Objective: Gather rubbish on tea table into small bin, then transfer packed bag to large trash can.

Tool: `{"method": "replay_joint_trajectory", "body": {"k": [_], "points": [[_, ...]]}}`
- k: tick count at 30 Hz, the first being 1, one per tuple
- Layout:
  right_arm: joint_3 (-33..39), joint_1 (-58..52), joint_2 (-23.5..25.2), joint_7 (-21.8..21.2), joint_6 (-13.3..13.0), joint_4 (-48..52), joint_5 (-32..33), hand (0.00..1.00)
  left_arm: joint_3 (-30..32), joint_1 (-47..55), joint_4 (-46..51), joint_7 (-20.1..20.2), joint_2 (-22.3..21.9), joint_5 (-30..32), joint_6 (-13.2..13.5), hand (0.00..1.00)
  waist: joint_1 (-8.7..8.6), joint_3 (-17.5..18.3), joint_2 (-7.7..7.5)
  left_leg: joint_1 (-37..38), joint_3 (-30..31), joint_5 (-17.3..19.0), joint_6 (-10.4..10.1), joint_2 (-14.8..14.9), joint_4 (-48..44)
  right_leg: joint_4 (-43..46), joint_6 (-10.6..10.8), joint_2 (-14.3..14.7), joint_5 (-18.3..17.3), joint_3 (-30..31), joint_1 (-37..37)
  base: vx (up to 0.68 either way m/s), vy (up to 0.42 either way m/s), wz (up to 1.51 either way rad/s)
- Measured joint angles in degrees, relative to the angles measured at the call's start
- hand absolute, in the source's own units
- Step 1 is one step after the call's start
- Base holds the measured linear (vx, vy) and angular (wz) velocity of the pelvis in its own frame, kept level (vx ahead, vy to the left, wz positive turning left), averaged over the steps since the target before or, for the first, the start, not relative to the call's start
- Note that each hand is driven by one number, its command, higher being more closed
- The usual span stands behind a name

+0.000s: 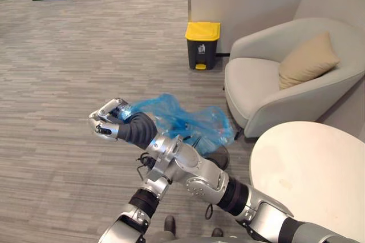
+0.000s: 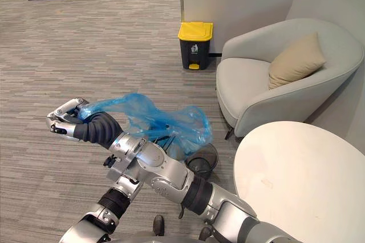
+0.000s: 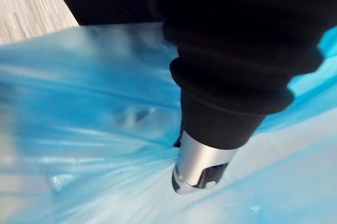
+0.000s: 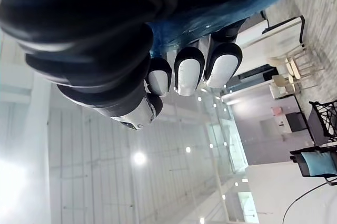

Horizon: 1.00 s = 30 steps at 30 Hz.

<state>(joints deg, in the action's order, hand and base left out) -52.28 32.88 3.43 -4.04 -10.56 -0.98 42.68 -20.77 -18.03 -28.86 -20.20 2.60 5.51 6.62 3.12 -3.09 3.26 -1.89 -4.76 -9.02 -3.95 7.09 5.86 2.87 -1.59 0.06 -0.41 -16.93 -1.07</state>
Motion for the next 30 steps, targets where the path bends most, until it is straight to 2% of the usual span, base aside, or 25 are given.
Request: {"method": "replay_joint_trajectory", "body": {"k": [1, 2, 6, 9, 13, 18, 20, 23, 27, 30], "points": [[-0.01, -0.23, -0.01, -0.07, 0.06, 0.00, 0.00, 1.00, 0.02, -0.06, 0.00, 0.00, 0.05, -0.34, 0.00, 1.00, -0.07, 0.00, 0.00, 0.00, -0.03, 0.01, -0.01, 0.00, 0.00, 0.00, 0.00, 0.00, 0.00, 0.03, -0.01, 0.00, 0.000, 0.00], [-0.02, -0.83, -0.02, -0.25, 0.28, -0.01, -0.07, 0.00, 0.05, -0.14, 0.00, 0.01, 0.12, -0.60, 0.02, 1.00, -0.21, 0.03, -0.05, 0.00, -0.07, 0.01, -0.01, 0.00, 0.00, 0.00, 0.01, -0.01, 0.00, 0.08, -0.03, 0.00, 0.000, 0.00], [-0.55, -3.07, -1.67, -1.76, 1.17, -1.05, -0.91, 0.00, 0.23, -0.23, 0.00, 0.13, 0.98, -1.52, 0.04, 1.00, -0.74, 0.18, -0.30, 0.04, -0.46, 0.02, -0.01, 0.00, 0.00, 0.00, 0.13, -0.01, -0.08, 0.51, -0.21, -0.01, 0.017, -0.05], [-0.44, -4.27, -4.50, -2.42, 2.13, -1.41, -5.40, 0.00, 1.51, 0.17, -0.02, 0.18, 1.15, -2.43, 0.21, 1.00, -0.75, 0.19, -0.31, 0.09, -0.59, 0.02, 0.00, 0.04, 0.00, -0.01, 0.29, 0.00, -0.18, 0.60, -0.24, 0.00, 0.000, 0.00], [1.22, -4.31, -7.62, -2.58, 2.13, -2.13, -11.96, 0.00, 4.80, 4.17, -0.02, 0.27, 1.14, -2.65, 0.86, 1.00, -0.89, 0.27, -0.45, 0.23, -0.99, 0.05, -0.02, 0.08, 0.01, -0.05, 0.30, 0.03, -0.18, 0.99, -0.28, -0.01, 0.011, -0.05], [5.76, -6.14, -14.99, -3.82, 1.89, -1.76, -19.48, 0.00, 10.39, 11.50, -0.03, 0.32, 2.65, -3.91, 1.18, 1.00, -0.81, 0.83, -1.39, 0.21, -1.23, 0.20, -0.12, 0.06, 0.01, -0.22, 0.32, 0.05, -0.19, 1.24, -0.31, 0.00, 0.000, 0.00], [6.67, -8.07, -19.92, -4.74, 1.62, 0.42, -22.47, 0.00, 13.55, 13.99, -0.03, 0.25, 3.58, -5.31, 1.58, 1.00, -0.68, 0.98, -1.64, 0.14, -1.26, 0.26, -0.10, 0.03, 0.02, -0.41, 0.33, 0.04, -0.18, 1.28, -0.31, 0.00, 0.000, 0.00], [6.73, -11.03, -25.67, -6.31, -0.32, 2.87, -25.44, 0.00, 16.69, 16.42, -0.03, 0.22, 4.70, -7.24, 2.65, 1.00, -0.74, 1.01, -1.70, 0.02, -1.31, 0.34, -0.09, 0.03, 0.02, -0.89, 0.40, 0.10, -0.14, 1.34, -0.28, 0.00, 0.000, 0.00], [6.81, -15.11, -33.53, -8.71, -0.48, 3.21, -32.44, 0.00, 21.11, 18.91, -0.02, 0.29, 5.76, -9.54, 3.89, 1.00, -0.65, 1.00, -1.71, -0.36, -1.29, 0.43, -0.05, 0.05, 0.03, -1.15, 0.43, 0.21, -0.12, 1.35, -0.47, 0.00, 0.000, 0.00], [7.23, -17.55, -37.04, -9.99, -0.55, 0.59, -37.20, 0.00, 22.11, 20.78, -0.01, 1.40, 6.49, -10.14, 4.35, 1.00, -0.57, 0.99, -1.73, -0.65, -1.27, 0.46, 0.03, -0.01, 0.02, -1.36, 0.43, 0.21, -0.12, 1.33, -0.62, 0.00, 0.000, 0.00]]}}
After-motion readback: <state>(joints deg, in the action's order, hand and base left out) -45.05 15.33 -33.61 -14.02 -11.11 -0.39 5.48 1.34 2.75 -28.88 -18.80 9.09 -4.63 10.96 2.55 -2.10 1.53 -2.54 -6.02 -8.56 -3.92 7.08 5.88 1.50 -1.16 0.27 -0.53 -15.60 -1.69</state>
